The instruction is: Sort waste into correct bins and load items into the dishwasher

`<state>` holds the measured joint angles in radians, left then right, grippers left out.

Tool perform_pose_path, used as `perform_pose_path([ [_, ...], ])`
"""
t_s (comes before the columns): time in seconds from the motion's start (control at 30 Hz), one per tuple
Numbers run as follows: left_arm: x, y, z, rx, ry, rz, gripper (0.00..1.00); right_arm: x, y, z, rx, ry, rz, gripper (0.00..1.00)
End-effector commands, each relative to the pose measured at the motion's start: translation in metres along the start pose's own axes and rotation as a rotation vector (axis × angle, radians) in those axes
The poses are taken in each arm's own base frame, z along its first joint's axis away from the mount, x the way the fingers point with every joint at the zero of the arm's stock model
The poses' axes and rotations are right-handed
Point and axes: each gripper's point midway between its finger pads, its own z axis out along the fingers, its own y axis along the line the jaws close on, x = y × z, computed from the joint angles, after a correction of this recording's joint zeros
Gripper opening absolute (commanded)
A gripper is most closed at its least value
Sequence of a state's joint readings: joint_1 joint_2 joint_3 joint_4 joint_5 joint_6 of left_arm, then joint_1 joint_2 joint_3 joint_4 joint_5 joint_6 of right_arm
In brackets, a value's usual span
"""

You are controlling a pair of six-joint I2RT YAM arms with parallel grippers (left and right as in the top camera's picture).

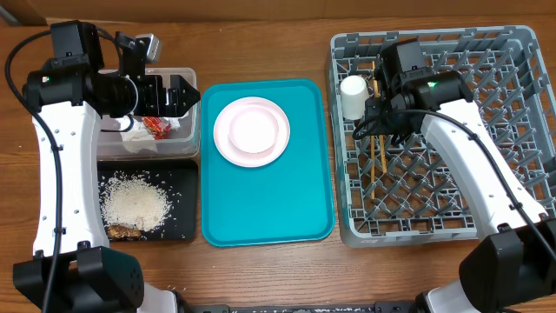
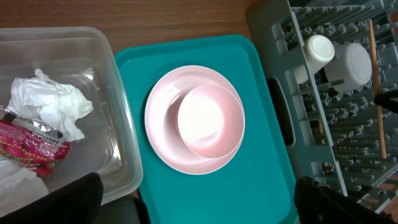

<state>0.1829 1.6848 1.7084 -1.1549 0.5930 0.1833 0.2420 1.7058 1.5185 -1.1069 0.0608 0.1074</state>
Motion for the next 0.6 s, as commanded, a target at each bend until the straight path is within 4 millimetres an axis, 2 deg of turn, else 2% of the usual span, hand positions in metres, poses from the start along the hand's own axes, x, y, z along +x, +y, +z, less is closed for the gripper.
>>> perform_pose_path([
  [0.0, -0.008, -0.006, -0.007, -0.003, -0.025, 0.017, 1.0, -0.002, -0.008, 0.01, 0.042, 0.0, -0.004, 0.05],
  [0.13, -0.008, -0.006, -0.007, -0.003, -0.025, 0.017, 1.0, -0.003, -0.009, 0.016, 0.052, -0.005, -0.004, 0.09],
  [0.57, -0.008, -0.006, -0.007, -0.003, -0.025, 0.017, 1.0, -0.002, -0.012, 0.022, 0.066, 0.007, -0.003, 0.09],
])
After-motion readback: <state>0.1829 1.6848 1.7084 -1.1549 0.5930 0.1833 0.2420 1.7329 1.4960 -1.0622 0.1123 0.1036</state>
